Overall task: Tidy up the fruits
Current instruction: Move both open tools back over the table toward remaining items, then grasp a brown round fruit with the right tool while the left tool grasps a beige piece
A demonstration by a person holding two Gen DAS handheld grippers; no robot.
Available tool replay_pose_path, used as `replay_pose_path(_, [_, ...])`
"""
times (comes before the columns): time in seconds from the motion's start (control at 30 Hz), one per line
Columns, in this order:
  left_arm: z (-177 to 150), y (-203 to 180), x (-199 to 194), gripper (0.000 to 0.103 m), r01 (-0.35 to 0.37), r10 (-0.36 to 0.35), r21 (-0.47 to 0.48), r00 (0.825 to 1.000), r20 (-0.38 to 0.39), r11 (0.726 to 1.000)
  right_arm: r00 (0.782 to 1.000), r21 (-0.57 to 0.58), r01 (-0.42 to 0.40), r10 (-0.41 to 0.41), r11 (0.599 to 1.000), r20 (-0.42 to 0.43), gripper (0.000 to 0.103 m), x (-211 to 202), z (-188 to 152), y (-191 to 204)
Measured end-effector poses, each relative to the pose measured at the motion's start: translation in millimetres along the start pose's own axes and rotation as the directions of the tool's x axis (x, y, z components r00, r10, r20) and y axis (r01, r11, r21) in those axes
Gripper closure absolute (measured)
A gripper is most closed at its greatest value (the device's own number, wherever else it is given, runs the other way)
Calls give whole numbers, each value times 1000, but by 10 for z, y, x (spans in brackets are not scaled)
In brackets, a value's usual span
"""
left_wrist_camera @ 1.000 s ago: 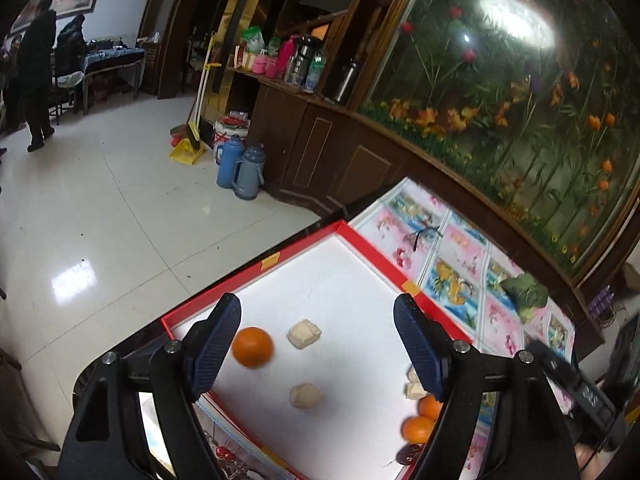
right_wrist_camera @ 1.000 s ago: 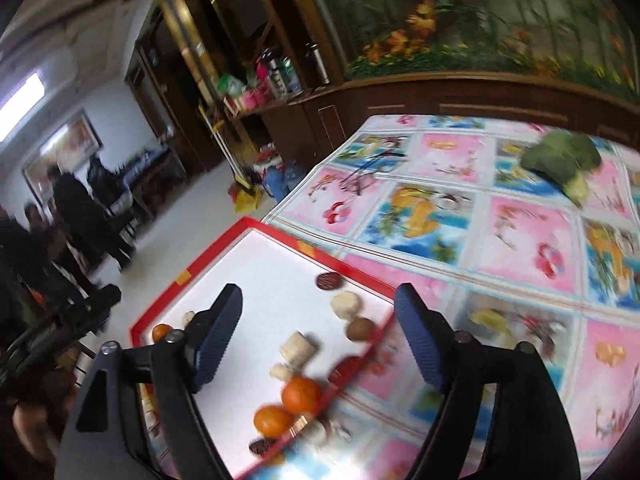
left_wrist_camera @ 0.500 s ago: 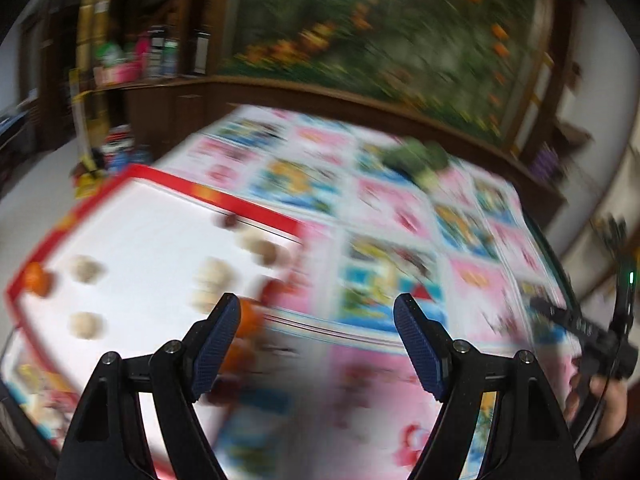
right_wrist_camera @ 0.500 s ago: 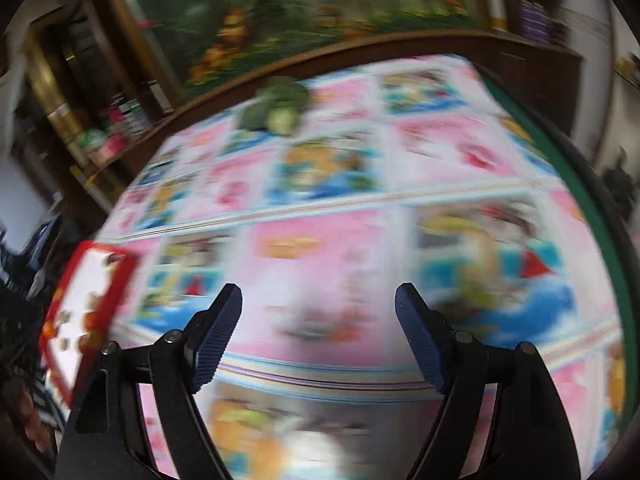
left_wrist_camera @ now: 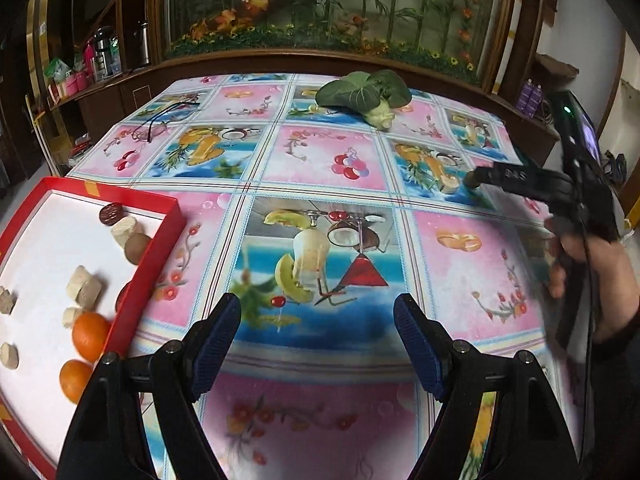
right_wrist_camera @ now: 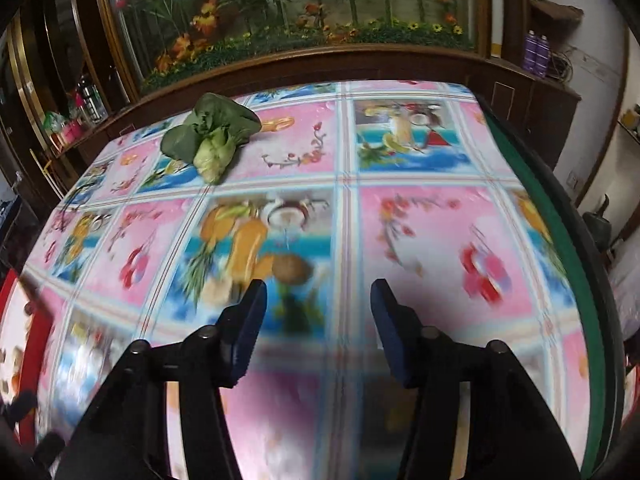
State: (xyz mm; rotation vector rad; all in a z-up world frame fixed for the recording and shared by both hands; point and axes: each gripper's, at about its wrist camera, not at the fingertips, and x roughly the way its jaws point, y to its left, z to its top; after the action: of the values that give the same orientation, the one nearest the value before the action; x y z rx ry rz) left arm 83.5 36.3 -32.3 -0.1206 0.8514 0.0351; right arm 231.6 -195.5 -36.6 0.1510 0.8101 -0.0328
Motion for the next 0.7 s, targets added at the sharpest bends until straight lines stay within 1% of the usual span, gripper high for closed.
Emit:
replay_pose_path(0.03, [15,-11,35,24,-2,2,0,1000,-5,1000,1000,-14,1,-1,1000,-12,52,72,30,31])
replay_pose_path(0.07, [31,-27,71,24,-3,3,0,1000,-8,1000,1000,-24,4,-5,1000,-22,58,120,34,56])
replay_pose_path(0.1, [51,-54,101,24,-2,2,3,1000,-9,1000,999,-35,14,-15,999,-40,67,181,34,76])
replay_pose_path(0.13, [76,-94,128,24,-2,2,9,1000,-10,1000,998,-49,36,-38,998,-45,71,218,35,91])
replay_pose_path(0.17, [103,-142,152,24,-1,1,16,1000,-10,1000,997,-65,54,-57,996,-49,80,224,38,100])
replay_pose_path(0.23, [160,-237,199,24,6,-6,27,1000,-6,1000,997,-70,42,-46,997,-59,80,200,26,74])
replay_pose_path(0.3, [230,-354,260,24,12,-12,38,1000,3,999,997,-70,57,-61,996,-55,80,137,-33,14])
replay_pose_path(0.4, [375,-619,413,24,27,-29,69,999,16,997,998,-15,50,-50,999,-31,80,-38,-188,-180])
replay_pose_path(0.53, [558,-1035,701,24,52,-55,133,998,16,990,1000,53,16,-16,998,-7,80,-244,-373,-409])
replay_pose_path(0.63, [673,-1231,895,25,26,-30,144,999,24,989,1000,86,-4,4,996,5,80,-307,-412,-514])
replay_pose_path(0.67, [703,-1276,947,26,22,-25,146,1000,19,989,1000,103,-17,16,995,11,80,-313,-405,-549])
replay_pose_path(0.7, [730,-1303,986,29,22,-24,143,1000,11,990,1000,114,-31,30,993,10,80,-305,-395,-564])
